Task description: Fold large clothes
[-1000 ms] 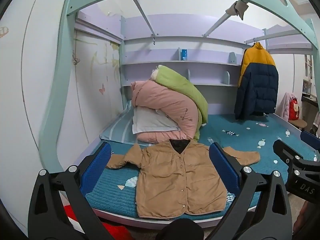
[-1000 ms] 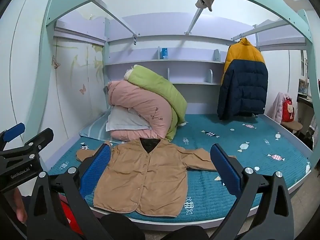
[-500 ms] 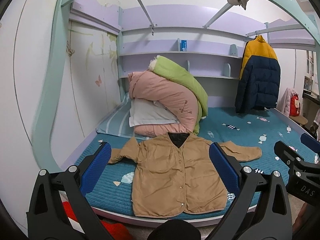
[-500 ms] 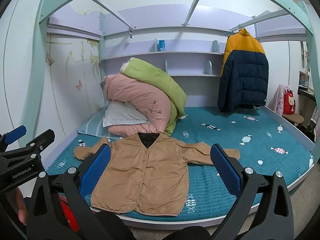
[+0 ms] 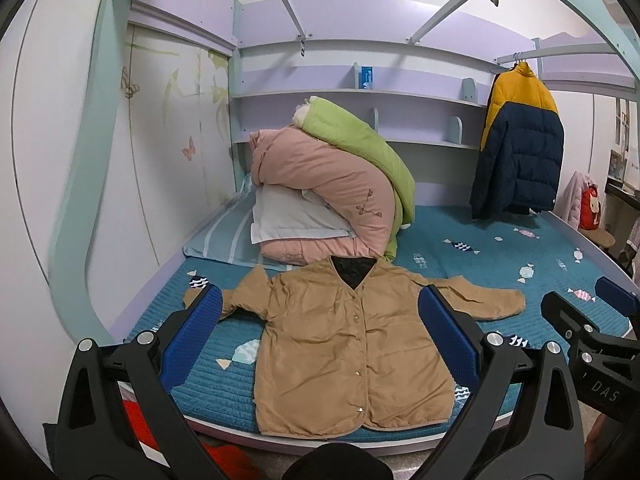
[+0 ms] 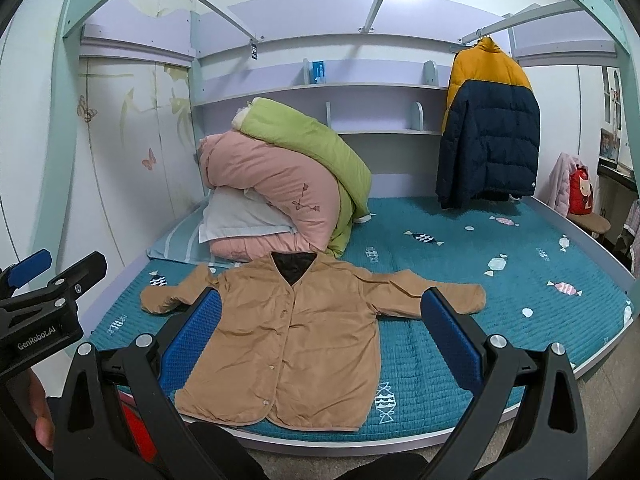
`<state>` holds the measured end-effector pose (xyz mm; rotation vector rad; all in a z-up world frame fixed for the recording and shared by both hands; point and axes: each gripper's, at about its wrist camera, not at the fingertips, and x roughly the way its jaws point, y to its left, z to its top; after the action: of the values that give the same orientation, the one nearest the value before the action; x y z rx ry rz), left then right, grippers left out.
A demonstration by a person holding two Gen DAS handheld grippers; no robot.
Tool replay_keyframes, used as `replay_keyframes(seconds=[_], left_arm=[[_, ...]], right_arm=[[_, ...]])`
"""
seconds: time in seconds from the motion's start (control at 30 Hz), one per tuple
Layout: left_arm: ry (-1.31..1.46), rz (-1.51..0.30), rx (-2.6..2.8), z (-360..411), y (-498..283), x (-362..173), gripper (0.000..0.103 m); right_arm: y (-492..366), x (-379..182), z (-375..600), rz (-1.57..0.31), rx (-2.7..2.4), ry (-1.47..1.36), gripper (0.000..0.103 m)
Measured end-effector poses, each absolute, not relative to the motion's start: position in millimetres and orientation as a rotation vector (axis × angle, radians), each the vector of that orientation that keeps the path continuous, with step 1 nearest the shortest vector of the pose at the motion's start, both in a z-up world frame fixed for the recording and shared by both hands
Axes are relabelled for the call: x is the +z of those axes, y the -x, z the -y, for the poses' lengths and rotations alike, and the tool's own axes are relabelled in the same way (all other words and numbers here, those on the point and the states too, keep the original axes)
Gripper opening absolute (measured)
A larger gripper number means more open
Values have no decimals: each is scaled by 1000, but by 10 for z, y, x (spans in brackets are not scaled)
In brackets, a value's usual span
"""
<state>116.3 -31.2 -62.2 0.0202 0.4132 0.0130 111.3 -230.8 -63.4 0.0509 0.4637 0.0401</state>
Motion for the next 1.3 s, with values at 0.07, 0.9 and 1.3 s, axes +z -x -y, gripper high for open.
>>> replay_keyframes(seconds=[0.07, 0.9, 1.3], left_arm=[[-21, -416, 12, 316, -1190, -622, 98], [-5, -415, -13, 293, -1164, -674, 98], [5, -442, -4, 228, -1270, -737, 98]], right_arm=[[-1115, -648, 2310, -465, 39, -50, 96], [-1078, -665, 2293, -474, 30, -39, 96], [-1191, -663, 2254, -482, 30, -36, 96]])
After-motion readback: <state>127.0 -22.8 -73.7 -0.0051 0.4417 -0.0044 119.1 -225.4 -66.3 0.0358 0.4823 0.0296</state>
